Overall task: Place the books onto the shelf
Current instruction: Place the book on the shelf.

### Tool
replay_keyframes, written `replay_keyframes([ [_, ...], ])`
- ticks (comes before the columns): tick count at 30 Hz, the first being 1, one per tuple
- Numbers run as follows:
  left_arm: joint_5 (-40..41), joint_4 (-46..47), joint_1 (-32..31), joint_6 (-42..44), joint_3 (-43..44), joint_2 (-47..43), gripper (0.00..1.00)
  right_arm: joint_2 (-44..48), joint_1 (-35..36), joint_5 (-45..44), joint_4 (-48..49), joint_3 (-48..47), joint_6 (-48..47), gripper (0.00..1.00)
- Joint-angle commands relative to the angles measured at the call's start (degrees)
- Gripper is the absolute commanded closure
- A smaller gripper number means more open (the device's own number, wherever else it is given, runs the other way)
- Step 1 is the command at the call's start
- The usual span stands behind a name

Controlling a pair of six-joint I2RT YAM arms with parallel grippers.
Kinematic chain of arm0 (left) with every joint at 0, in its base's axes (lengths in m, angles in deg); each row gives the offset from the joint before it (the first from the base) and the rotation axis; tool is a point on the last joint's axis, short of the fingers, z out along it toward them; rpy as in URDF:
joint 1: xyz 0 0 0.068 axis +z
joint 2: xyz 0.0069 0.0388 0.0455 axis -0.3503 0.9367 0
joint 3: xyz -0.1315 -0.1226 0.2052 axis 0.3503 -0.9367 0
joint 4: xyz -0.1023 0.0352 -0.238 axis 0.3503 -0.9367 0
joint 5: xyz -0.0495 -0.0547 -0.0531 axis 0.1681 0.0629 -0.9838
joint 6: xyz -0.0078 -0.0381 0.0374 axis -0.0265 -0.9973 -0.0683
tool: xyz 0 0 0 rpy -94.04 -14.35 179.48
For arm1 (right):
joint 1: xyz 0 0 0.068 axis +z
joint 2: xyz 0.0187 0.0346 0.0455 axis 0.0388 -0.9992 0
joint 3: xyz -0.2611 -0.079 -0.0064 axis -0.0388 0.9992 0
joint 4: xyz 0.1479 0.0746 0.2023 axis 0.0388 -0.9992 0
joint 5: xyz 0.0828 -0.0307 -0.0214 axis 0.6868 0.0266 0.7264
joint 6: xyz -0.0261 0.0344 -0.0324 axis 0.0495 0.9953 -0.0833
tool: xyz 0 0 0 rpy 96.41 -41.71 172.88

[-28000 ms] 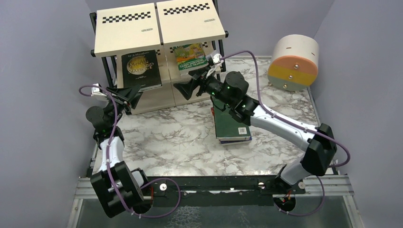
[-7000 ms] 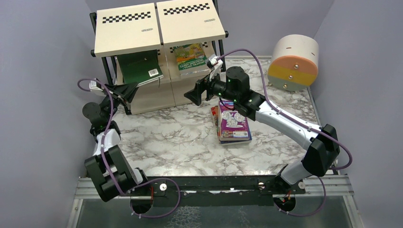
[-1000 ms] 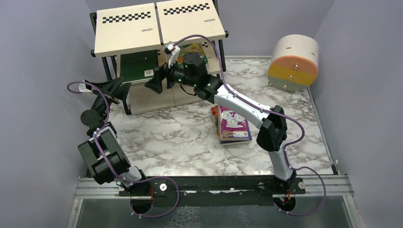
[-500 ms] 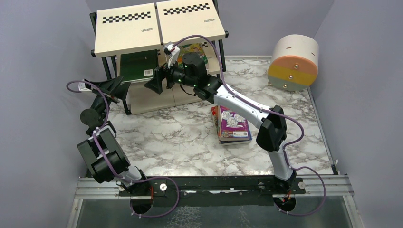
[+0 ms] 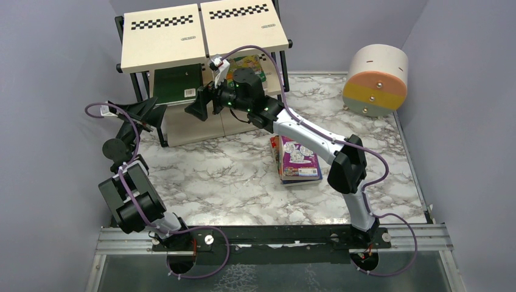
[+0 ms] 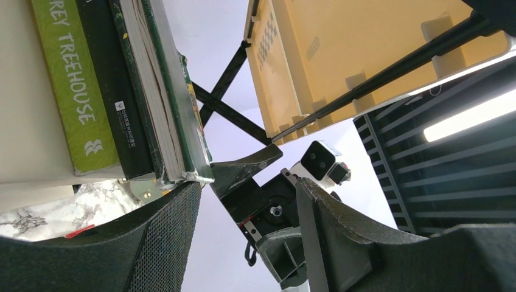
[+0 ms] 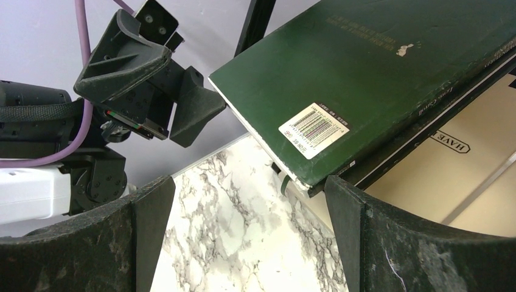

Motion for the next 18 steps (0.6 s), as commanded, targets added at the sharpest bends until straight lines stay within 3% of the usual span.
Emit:
replay_keyframes([
  [1,1.8,4.3,-0.2,1.5,2.3,0.7,0.48,-1.0,0.6,-0.9,-0.6,-2.2,-0.8,0.08],
  [18,2.3,3.4,-1.9,2.7,3.1,1.0,0.48,1.5,0.5,-5.4,2.3,2.2,-0.2,0.08],
])
